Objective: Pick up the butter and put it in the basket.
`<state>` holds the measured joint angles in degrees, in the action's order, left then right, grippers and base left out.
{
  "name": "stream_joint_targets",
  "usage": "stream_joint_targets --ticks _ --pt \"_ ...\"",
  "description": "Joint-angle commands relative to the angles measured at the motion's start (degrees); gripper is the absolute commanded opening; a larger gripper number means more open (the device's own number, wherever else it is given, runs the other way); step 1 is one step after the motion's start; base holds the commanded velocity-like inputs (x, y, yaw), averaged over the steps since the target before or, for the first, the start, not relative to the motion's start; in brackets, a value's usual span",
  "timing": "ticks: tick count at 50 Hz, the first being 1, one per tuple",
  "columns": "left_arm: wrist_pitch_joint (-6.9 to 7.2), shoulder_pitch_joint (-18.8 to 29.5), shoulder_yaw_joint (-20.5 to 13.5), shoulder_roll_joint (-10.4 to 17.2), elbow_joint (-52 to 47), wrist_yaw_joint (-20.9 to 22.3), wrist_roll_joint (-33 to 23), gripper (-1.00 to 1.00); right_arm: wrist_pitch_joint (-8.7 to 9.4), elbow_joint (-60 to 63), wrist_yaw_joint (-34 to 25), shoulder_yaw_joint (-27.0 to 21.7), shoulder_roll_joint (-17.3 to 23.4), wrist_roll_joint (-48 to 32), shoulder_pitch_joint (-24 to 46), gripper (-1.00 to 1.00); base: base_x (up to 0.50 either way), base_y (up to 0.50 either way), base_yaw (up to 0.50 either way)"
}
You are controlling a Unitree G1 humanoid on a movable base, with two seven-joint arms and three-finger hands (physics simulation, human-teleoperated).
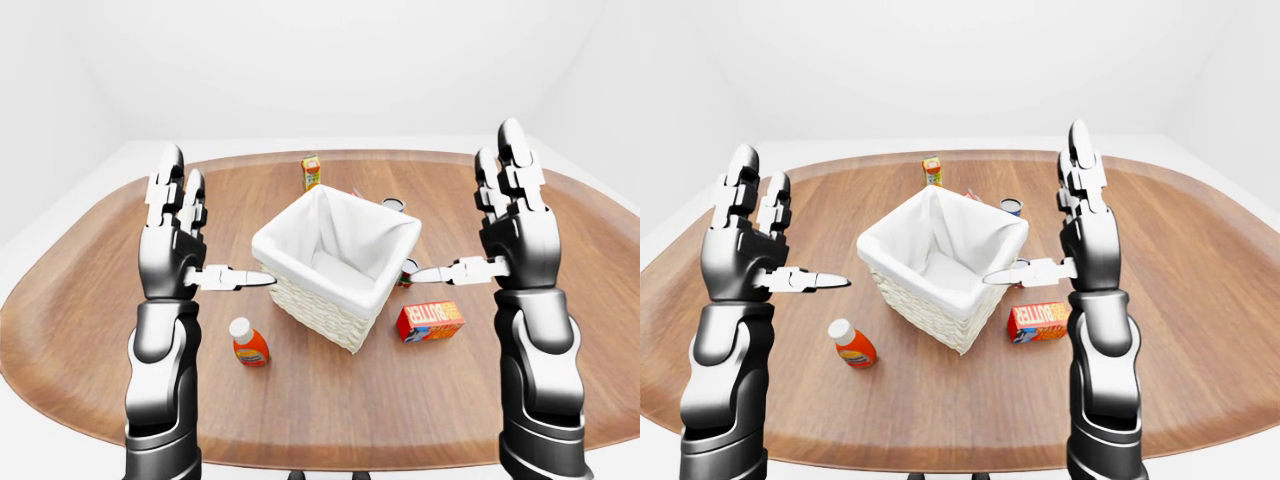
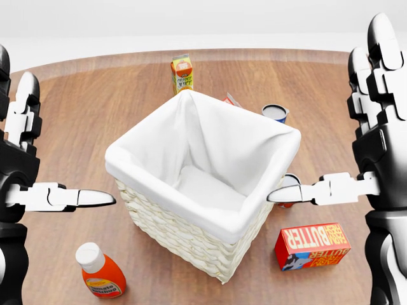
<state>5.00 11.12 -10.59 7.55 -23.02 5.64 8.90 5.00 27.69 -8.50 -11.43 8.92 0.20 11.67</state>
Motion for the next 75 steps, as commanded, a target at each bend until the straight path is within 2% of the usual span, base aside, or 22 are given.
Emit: stream_joint_targets --ticks 1,8,16,30,49,75 --pt "0.0 -0.6 -0.1 -0.1 0.8 0.4 0.0 1.0 0.0 0.7 -2.4 -2.0 2.0 0.1 0.0 1.0 0.0 0.0 0.0" --pt "0.0 -0.8 -0.2 -0.1 2.3 0.6 0.0 1.0 0.0 2.0 -6.6 -4.9 5.1 0.1 0.9 1.0 0.0 0.0 0.0" --pt "0.0 -0.6 0.0 -0.1 3.8 0.6 -0.2 1.0 0.0 1.2 -12.3 -6.0 8.6 -2.9 2.2 1.0 0.0 0.0 0.0" --pt "0.0 -0.7 -0.1 0.0 4.4 0.6 -0.3 1.0 0.0 -5.5 -20.8 -4.8 12.7 -15.5 3.9 1.0 0.0 0.0 0.0" --pt "0.0 -0.5 -0.6 0.4 5.1 0.5 0.1 1.0 0.0 -9.3 -31.5 -2.3 13.0 -38.3 2.7 1.0 0.0 0.0 0.0" --pt "0.0 0.0 -1.0 0.7 5.6 0.2 0.5 1.0 0.0 -22.7 -31.5 0.8 10.3 -67.2 3.6 1.0 0.0 0.0 0.0"
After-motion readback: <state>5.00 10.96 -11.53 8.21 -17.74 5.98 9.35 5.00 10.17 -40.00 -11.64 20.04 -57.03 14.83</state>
